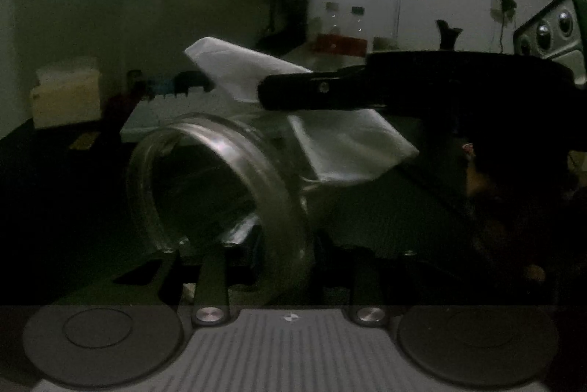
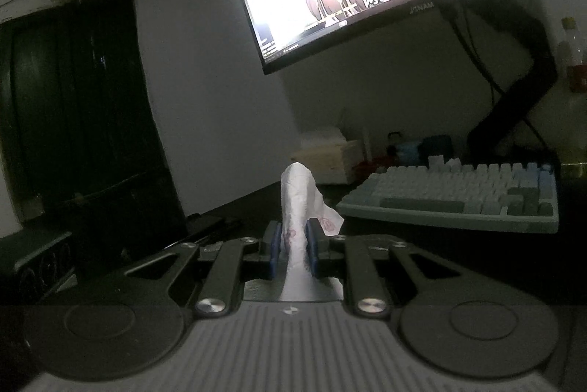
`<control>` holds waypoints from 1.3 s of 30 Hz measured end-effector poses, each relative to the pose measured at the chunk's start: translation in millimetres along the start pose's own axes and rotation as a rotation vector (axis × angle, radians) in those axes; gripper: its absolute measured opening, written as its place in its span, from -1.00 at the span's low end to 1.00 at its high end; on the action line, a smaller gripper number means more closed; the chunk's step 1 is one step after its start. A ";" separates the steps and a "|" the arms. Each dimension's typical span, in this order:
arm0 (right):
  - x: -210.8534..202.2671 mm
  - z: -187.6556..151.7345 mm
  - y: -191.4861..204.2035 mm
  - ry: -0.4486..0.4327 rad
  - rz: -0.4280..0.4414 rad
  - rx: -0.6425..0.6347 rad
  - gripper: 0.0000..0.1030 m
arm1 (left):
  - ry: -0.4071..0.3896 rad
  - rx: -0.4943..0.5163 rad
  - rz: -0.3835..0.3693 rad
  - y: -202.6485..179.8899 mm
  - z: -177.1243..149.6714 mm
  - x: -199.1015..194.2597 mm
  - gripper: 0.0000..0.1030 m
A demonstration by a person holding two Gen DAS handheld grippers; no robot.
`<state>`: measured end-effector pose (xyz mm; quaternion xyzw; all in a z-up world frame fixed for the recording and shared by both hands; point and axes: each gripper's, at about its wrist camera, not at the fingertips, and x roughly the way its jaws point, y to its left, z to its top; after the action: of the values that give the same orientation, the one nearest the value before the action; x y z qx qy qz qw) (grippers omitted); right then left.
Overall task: Clean container
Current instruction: 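Rub the tissue back and forth over the jar wall with the right tool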
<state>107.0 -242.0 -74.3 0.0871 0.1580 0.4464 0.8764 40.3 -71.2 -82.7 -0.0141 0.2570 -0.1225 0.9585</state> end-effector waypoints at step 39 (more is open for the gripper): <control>-1.7 4.6 -15.2 0.004 -0.158 -0.004 -0.70 | 0.045 0.095 0.084 -16.3 -1.0 0.5 -0.47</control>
<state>119.2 -252.3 -74.2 0.0718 0.1653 0.3765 0.9087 36.6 -87.0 -82.3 0.0450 0.2728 -0.0946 0.9563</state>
